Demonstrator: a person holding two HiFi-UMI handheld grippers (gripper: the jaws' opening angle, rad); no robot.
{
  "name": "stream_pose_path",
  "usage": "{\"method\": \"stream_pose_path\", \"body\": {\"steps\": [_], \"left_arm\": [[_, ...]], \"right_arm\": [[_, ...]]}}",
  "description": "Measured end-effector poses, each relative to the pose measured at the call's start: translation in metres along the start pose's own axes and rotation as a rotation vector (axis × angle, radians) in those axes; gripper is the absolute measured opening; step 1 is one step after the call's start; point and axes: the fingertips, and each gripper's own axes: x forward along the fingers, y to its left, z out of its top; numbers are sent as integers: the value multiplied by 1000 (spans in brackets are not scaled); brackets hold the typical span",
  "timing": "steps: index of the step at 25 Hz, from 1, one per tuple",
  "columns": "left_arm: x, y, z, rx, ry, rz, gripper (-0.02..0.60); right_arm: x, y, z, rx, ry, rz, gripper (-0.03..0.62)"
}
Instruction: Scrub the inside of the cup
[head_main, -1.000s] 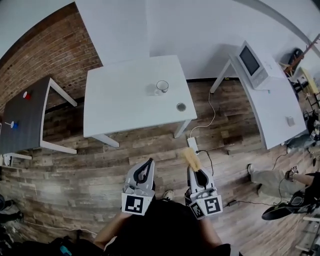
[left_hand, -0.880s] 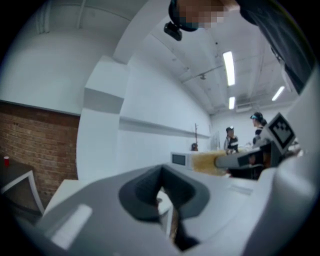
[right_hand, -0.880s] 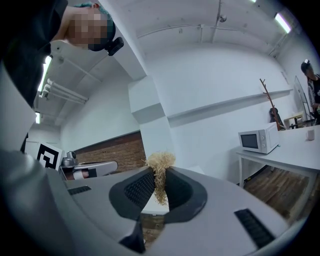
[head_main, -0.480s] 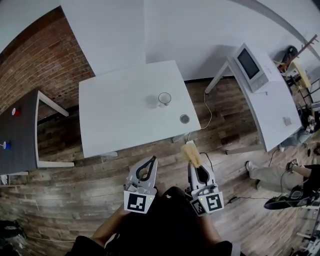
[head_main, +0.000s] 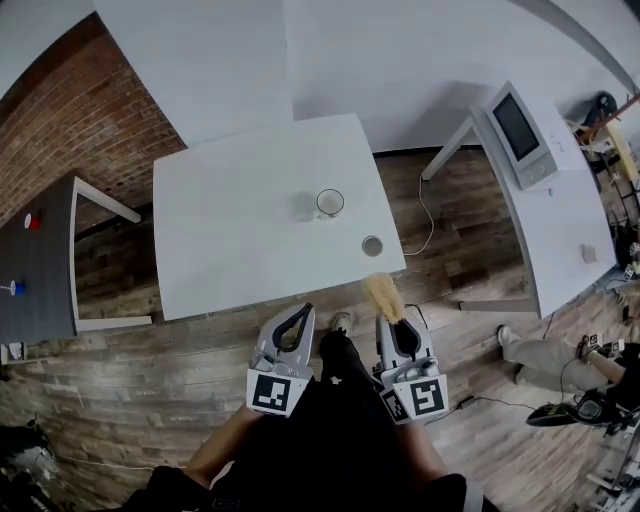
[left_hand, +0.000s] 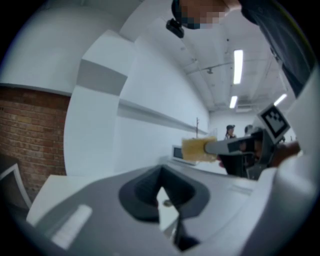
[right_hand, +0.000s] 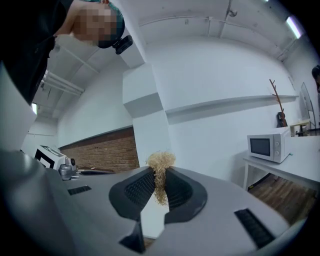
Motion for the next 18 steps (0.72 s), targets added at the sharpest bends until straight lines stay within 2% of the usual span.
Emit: {"method": "stream_pose_path", "body": {"steps": [2, 7, 12, 18], "left_arm": [[19, -2, -1, 7, 8, 13, 3], [70, 3, -2, -30, 38, 72, 3], [94, 22, -4, 10, 75, 129, 3], [123, 45, -12, 16, 92, 125, 5]], "right_arm": [[14, -13, 2, 5, -3, 36, 39], [47, -52, 9, -17, 20, 103, 38], [73, -71, 16, 9, 41, 135, 39], [107, -81, 13, 7, 52, 151, 38]]}}
